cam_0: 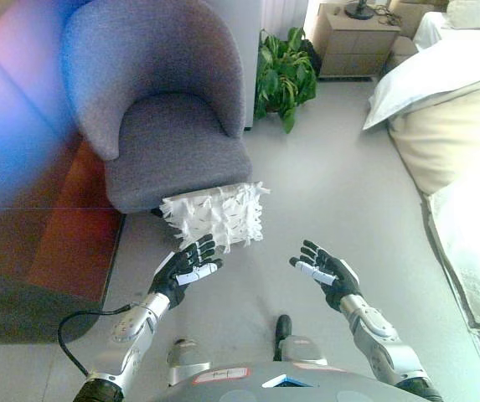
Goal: Pick up the pillow and put it on the sofa.
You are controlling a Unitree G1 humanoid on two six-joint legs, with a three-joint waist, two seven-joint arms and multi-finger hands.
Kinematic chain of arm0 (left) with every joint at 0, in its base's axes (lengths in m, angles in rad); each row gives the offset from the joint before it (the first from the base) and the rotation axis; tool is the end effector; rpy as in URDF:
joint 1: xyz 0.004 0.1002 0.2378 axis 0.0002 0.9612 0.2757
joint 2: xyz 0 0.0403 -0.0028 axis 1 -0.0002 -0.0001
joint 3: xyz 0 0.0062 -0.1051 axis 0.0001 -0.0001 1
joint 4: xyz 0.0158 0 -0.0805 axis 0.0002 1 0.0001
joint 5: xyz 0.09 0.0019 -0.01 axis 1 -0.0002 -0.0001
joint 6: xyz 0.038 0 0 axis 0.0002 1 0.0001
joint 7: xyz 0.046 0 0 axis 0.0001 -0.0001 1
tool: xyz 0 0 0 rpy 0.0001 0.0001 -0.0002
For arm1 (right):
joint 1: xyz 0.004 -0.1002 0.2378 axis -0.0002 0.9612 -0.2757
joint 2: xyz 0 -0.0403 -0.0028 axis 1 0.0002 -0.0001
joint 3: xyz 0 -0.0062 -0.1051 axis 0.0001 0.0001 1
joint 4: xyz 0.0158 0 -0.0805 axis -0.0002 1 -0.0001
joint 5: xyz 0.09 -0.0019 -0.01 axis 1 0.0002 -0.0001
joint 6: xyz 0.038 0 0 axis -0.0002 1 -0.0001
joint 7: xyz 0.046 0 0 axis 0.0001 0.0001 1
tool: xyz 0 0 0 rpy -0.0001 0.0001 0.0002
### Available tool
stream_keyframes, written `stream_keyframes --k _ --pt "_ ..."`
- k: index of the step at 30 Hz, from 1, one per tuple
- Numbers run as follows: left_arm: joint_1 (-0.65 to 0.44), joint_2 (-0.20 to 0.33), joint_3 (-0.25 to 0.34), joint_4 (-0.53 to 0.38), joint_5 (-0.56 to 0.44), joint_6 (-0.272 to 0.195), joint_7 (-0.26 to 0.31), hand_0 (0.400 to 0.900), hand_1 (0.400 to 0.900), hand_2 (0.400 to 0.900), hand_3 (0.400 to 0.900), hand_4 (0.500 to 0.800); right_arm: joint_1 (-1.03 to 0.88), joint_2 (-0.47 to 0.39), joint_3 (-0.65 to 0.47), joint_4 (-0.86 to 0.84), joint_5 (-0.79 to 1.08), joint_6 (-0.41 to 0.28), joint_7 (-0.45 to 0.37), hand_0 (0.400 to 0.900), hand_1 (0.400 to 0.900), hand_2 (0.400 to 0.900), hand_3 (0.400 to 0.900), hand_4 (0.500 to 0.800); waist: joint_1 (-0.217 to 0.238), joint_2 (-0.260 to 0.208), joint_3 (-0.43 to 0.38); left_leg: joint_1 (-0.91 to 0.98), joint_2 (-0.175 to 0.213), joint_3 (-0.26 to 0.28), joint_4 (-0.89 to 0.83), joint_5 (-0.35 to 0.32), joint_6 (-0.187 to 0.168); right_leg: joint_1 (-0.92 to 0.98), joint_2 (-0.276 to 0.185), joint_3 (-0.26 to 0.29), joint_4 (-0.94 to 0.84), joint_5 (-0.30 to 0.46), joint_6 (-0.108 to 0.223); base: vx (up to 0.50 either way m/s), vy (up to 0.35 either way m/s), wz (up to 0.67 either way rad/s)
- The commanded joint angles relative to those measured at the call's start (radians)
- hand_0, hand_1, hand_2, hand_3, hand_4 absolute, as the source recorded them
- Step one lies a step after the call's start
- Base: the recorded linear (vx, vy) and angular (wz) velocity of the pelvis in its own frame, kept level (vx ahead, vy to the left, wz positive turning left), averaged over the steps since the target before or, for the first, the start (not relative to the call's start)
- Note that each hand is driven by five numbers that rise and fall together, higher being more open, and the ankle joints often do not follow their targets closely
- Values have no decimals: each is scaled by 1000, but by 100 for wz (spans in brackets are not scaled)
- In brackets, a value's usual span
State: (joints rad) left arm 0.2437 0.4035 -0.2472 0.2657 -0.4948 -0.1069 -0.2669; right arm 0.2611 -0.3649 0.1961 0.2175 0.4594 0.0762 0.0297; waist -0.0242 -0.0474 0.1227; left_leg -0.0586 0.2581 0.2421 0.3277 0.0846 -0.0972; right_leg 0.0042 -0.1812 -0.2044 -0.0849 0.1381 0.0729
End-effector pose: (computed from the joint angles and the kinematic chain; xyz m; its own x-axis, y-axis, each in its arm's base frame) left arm 0.1152 0.2117 -0.0301 0.8576 -0.3079 -0.4121 0.2434 0.9486 -0.2022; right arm 0.1123 -0.2080 -0.0321 0.8249 0.0709 -0.5608 -0.0112 0.9940 0.1092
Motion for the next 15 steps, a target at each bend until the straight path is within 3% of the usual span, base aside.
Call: stream_keyframes --k 1,4,7,9,11,13,14,15 --pt "-22 35 35 -118 -23 -116 -45 900 900 900 900 800 -28 -47 -26 -92 -2 -81 7 900 900 900 900 800 10 24 12 -80 -67 -21 -51 44 -5 49 67 -35 109 -138 -33 351 195 -25" --pt "-20 32 17 -125 -39 -128 -27 900 900 900 900 800 -27 -49 -7 -99 -13 -97 -5 900 900 900 900 800 42 53 28 -117 -36 -51 -319 156 -33 103 79 -7 110 -182 -12 372 236 -40" --pt "16 17 21 -122 -33 -156 -20 900 900 900 900 800 -24 -61 -1 -72 -10 -123 37 900 900 900 900 800 85 54 39 -199 12 -121 -413 267 -66 199 76 24 100 -235 -1 521 211 -69" --pt "31 8 26 -119 -23 -169 -13 900 900 900 900 800 -25 -67 3 -68 -10 -123 61 900 900 900 900 800 98 54 39 -240 49 -90 -406 297 -80 265 61 17 111 -286 13 570 262 -56" --pt "24 18 41 -118 -35 -158 -28 900 900 900 900 800 -41 -73 9 -71 -5 -111 67 900 900 900 900 800 105 47 29 -227 63 -29 -384 254 -73 302 21 12 139 -320 46 639 367 -34" --pt "8 39 60 -110 -61 -109 -36 900 900 900 900 800 -27 -54 -7 -79 -5 -80 52 900 900 900 900 800 113 30 5 -245 32 6 -282 197 -34 353 -28 2 180 -332 84 614 345 -7" --pt "5 45 63 -115 -58 -99 -43 900 900 900 900 800 -17 -49 -13 -93 6 -70 45 900 900 900 900 800 116 14 0 -259 7 -2 -246 173 -17 364 -51 -5 205 -308 95 441 257 7" --pt "6 49 60 -121 -33 -101 -55 900 900 900 900 800 -2 -44 -23 -108 18 -60 43 900 900 900 900 800 122 -2 -11 -260 -16 -1 -229 133 11 348 -79 -6 258 -235 101 447 324 15"
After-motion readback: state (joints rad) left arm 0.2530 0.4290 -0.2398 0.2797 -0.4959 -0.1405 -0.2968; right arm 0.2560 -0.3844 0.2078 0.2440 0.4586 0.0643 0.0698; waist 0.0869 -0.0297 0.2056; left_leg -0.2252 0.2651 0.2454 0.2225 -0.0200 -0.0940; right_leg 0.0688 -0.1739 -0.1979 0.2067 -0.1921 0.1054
